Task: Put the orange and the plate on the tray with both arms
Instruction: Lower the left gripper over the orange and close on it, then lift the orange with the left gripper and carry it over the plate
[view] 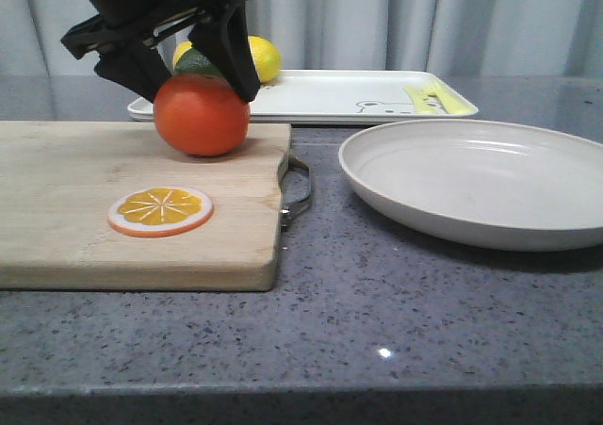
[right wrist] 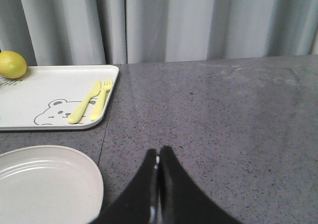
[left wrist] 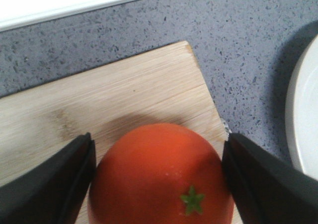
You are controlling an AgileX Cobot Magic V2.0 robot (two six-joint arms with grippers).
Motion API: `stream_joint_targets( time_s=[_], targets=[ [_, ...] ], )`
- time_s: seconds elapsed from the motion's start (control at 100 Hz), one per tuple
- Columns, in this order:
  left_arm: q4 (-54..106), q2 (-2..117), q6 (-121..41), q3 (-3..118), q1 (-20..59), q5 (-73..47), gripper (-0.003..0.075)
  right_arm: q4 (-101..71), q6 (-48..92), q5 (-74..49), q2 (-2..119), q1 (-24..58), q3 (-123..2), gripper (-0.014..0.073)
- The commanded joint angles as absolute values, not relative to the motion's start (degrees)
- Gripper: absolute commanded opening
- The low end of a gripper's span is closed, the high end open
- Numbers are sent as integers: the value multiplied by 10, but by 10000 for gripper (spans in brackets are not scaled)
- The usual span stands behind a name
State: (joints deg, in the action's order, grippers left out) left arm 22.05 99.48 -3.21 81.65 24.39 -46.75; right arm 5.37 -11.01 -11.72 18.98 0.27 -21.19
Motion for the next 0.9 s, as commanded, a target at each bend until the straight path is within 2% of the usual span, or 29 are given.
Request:
stream_joint_targets(
  time_s=[0.0, 0.18, 0.3, 0.69, 0.89],
  targets=[
    [234, 969, -35, 835, 250, -456, 411, 58, -109, -70, 199, 1, -231, -64],
    [234, 969, -35, 854, 250, -471, 312, 58, -109, -70, 199, 1, -231, -64],
    [235, 969, -35, 883, 254, -483, 275, 58, -109, -70, 199, 1, -231, -64],
    [269, 973, -35, 939, 361, -433, 274, 58, -109, -70, 199, 1, -231, -64],
    [299, 1021, -35, 961, 410, -412, 274, 58, -109, -70, 199, 1, -231, -64]
  ],
)
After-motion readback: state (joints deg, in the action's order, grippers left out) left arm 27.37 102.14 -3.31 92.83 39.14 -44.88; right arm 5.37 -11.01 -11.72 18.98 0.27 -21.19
